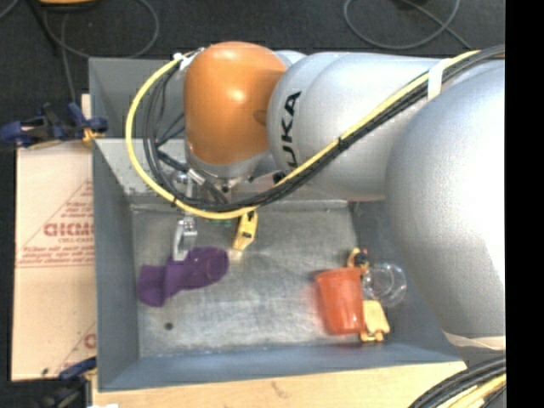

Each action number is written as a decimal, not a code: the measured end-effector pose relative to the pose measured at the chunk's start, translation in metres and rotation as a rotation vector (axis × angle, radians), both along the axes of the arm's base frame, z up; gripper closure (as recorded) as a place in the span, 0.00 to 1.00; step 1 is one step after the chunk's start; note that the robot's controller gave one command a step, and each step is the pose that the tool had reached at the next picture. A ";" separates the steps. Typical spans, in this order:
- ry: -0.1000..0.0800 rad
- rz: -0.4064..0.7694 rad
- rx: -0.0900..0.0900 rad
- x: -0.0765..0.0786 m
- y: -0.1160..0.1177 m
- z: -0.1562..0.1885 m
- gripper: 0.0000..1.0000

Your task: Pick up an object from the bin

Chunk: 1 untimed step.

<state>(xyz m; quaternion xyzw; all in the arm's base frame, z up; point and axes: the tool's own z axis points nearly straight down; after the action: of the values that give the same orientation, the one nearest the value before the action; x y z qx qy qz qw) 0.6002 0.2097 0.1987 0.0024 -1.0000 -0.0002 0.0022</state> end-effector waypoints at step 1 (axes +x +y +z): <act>-0.008 -0.005 0.002 0.002 -0.001 0.005 0.00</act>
Offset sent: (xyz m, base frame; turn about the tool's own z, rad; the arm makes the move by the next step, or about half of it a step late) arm -0.0506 -0.0210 -0.1287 -0.4055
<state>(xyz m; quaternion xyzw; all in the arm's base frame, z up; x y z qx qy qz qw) 0.6021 0.2086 0.2039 0.0001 -1.0000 -0.0011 -0.0018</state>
